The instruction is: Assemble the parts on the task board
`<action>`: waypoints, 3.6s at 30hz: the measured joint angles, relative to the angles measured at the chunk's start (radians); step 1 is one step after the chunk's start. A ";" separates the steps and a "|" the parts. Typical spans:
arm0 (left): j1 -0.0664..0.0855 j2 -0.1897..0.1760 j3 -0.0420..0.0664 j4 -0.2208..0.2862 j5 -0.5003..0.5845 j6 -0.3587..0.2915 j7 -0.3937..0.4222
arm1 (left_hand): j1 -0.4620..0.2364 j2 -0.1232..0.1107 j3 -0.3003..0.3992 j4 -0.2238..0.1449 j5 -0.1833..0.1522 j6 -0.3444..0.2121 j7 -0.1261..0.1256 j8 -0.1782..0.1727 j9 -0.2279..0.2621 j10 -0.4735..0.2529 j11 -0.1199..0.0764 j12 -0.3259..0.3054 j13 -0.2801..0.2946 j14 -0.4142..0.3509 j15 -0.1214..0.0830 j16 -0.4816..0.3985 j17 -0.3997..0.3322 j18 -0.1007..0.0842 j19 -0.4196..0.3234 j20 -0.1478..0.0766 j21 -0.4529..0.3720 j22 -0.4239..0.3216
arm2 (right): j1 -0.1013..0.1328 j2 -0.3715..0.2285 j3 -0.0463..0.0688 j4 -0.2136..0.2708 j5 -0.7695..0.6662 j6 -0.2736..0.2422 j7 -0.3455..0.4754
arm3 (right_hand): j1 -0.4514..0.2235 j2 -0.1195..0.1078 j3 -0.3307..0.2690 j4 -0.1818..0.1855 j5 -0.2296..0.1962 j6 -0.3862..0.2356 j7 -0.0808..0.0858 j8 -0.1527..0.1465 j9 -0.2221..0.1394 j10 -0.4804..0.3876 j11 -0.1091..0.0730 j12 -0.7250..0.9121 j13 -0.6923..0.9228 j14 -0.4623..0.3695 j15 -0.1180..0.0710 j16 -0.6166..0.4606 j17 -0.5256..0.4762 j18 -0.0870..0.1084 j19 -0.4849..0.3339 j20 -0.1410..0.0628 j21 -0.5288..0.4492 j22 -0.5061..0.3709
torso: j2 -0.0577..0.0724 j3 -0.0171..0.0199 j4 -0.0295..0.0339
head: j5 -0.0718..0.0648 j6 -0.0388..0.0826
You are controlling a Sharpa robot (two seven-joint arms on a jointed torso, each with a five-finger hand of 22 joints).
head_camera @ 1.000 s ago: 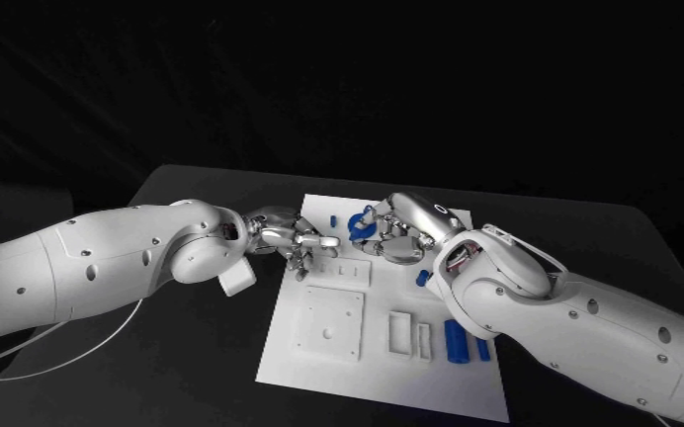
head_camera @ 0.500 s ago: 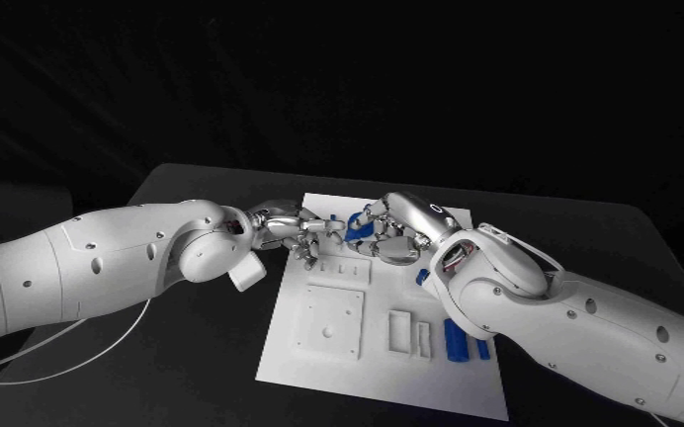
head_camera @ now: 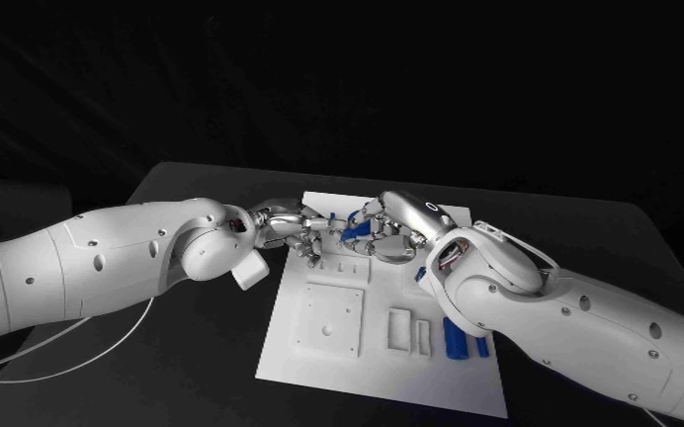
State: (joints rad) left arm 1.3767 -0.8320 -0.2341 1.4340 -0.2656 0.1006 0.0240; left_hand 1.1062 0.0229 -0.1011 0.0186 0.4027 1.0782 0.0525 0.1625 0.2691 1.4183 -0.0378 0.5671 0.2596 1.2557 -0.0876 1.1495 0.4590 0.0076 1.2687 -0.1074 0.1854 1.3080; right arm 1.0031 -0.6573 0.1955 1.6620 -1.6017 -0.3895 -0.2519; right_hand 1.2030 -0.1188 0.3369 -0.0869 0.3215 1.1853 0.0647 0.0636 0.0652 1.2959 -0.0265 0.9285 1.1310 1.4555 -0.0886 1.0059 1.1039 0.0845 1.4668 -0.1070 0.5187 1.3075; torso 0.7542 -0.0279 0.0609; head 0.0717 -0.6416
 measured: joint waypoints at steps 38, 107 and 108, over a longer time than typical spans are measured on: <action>0.000 0.007 0.000 -0.008 0.001 0.033 -0.002 | 0.080 0.059 0.075 -0.122 0.084 0.060 -0.035 -0.062 0.250 0.031 -0.024 -0.009 -0.001 0.016 -0.016 0.016 0.016 0.000 -0.004 -0.011 0.055 0.000 | 0.000 0.013 0.000 -0.018 -0.002 0.023 0.005 | 0.000 0.000 0.000 0.000 0.000 -0.001 0.001 0.000 0.000 0.000 0.000 0.000 0.002 0.000 0.000 0.000 0.002 0.000 0.000 0.000 0.005 0.000 | 0.000 0.0009 -0.0002 | -0.006 -0.006; 0.038 0.124 -0.007 0.046 -0.491 -0.216 -0.482 | -0.007 0.037 0.194 -0.186 0.346 0.083 -0.012 -0.045 0.405 0.048 -0.056 0.085 0.033 0.140 -0.057 -0.015 0.128 0.000 0.020 -0.052 0.190 0.000 | 0.106 -0.075 0.170 -0.274 0.570 -0.156 0.183 | 0.056 -0.006 -0.210 -0.028 0.182 -0.174 0.054 0.000 -0.002 -0.159 0.048 -0.297 -0.709 -0.145 0.048 -0.361 -0.422 0.009 -0.060 0.048 -0.443 -0.430 | -0.017 0.0117 -0.0051 | -0.003 -0.042; 0.038 0.125 -0.008 0.048 -0.497 -0.223 -0.488 | -0.008 0.036 0.194 -0.186 0.346 0.083 -0.012 -0.045 0.405 0.048 -0.056 0.089 0.035 0.140 -0.057 -0.015 0.131 0.000 0.024 -0.052 0.190 0.000 | 0.107 -0.073 0.171 -0.277 0.582 -0.161 0.190 | 0.056 -0.006 -0.210 -0.028 0.182 -0.174 0.054 0.000 -0.002 -0.160 0.048 -0.297 -0.714 -0.145 0.048 -0.361 -0.423 0.009 -0.060 0.048 -0.442 -0.436 | -0.017 0.0117 -0.0050 | -0.003 -0.042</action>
State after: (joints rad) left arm 1.4146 -0.7071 -0.2418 1.4819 -0.7626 -0.1222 -0.4640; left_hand 1.0982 0.0590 0.0933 -0.1675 0.7487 1.1610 0.0409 0.1173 0.6744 1.4661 -0.0938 0.6559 0.2942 1.3955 -0.1442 1.1345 0.5898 0.0076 1.2931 -0.1590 0.3752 1.3076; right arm 1.1100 -0.7302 0.3660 1.3851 -1.0199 -0.5506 -0.0622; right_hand 1.2594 -0.1246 0.1271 -0.1145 0.5039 1.0115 0.1184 0.0636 0.0632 1.1363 0.0214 0.6310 0.4170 1.3110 -0.0403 0.6448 0.6804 0.0931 1.4069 -0.0592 0.0767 0.8715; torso 0.7373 -0.0162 0.0559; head 0.0688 -0.6835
